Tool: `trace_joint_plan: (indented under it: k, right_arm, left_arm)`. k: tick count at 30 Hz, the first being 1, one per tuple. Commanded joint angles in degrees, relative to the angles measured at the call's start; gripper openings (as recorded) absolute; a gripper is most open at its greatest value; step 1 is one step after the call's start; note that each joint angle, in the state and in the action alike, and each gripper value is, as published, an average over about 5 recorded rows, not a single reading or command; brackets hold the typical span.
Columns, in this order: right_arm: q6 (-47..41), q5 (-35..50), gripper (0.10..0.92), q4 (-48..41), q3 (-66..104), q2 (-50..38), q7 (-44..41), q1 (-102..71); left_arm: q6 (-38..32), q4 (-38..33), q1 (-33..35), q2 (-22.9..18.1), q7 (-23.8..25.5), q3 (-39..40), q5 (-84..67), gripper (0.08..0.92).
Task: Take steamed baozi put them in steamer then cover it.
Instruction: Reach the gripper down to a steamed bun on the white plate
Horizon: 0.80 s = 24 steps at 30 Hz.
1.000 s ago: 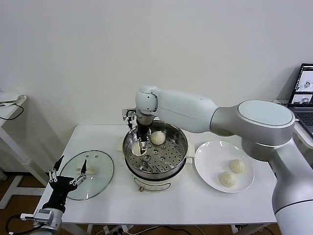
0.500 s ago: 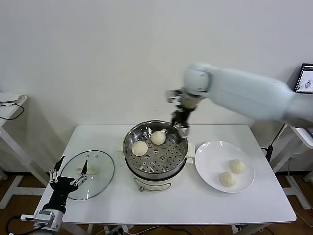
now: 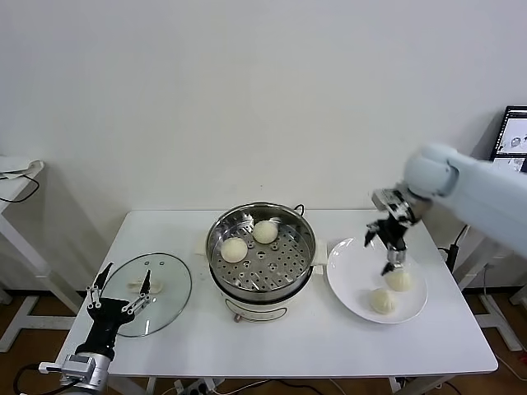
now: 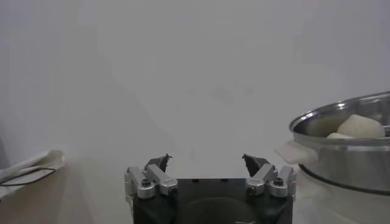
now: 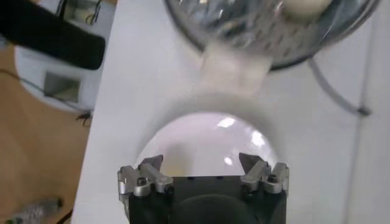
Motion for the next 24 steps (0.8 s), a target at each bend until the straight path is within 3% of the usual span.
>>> trace_joint_plan:
  k: [1, 24]
  right_arm:
    - [4.2, -11.0, 0.823, -2.6, 12.6, -4.2, 1.0, -19.1]
    - [3.3, -13.5, 0.823, -10.4, 17.6, 4.3, 6.0, -24.1]
  left_arm:
    - [-0.1, 0.5, 0.0, -0.1, -0.1, 0.3, 0.3, 0.823]
    - [-0.3, 1.7, -0.4, -0.4, -0.1, 0.5, 0.7, 0.823]
